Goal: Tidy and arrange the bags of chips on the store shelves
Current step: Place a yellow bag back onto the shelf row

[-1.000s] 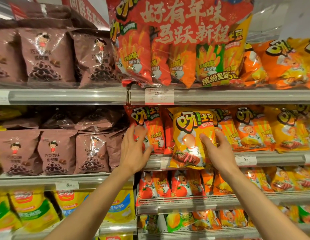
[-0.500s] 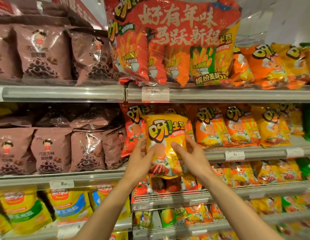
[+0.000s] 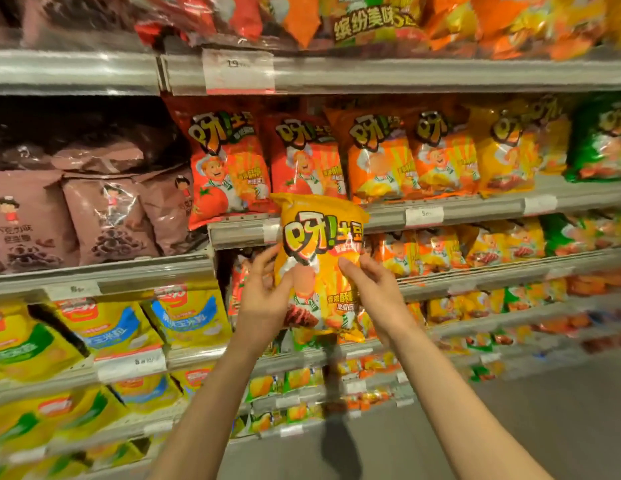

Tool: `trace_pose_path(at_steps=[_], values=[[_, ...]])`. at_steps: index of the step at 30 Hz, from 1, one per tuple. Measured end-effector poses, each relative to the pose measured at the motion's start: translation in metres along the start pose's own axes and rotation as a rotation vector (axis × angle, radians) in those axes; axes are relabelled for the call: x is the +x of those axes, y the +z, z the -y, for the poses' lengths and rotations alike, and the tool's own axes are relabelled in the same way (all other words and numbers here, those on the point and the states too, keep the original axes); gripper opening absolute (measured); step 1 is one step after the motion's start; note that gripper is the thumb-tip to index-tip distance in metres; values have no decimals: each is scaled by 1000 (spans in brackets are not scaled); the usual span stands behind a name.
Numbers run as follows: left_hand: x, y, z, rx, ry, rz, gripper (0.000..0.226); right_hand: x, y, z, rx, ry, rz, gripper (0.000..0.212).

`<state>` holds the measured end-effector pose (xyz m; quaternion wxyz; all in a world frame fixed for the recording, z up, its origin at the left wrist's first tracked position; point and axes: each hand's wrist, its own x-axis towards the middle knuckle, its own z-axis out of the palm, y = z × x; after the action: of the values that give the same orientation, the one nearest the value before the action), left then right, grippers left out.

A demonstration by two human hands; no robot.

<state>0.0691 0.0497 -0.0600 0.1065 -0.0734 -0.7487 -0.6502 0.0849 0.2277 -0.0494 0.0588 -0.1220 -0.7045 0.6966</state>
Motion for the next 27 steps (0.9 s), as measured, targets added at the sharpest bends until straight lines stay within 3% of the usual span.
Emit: trace_pose_path(at_steps=[8,11,15,17,21,25,27], values=[[-38,148,-21,34,-59,-7,36,3,-146,-21,90,65,-43,45],[-45,223,-46,-27,-57,73,37,13,-220,-22,99,40,-105,48],[-36,310,-61,-40,-32,145,39,29,-309,-16,62,21,-181,81],[-28,346,-73,-31,-17,166,46,38,-347,-6,42,-1,-194,81],[-6,405,-96,-8,14,242,42,59,-405,18,23,-32,-201,60],[24,462,-106,35,44,291,47,98,-453,34,-76,-81,-267,83],[39,489,-110,16,27,299,49,118,-476,44,-113,-104,-259,69]])
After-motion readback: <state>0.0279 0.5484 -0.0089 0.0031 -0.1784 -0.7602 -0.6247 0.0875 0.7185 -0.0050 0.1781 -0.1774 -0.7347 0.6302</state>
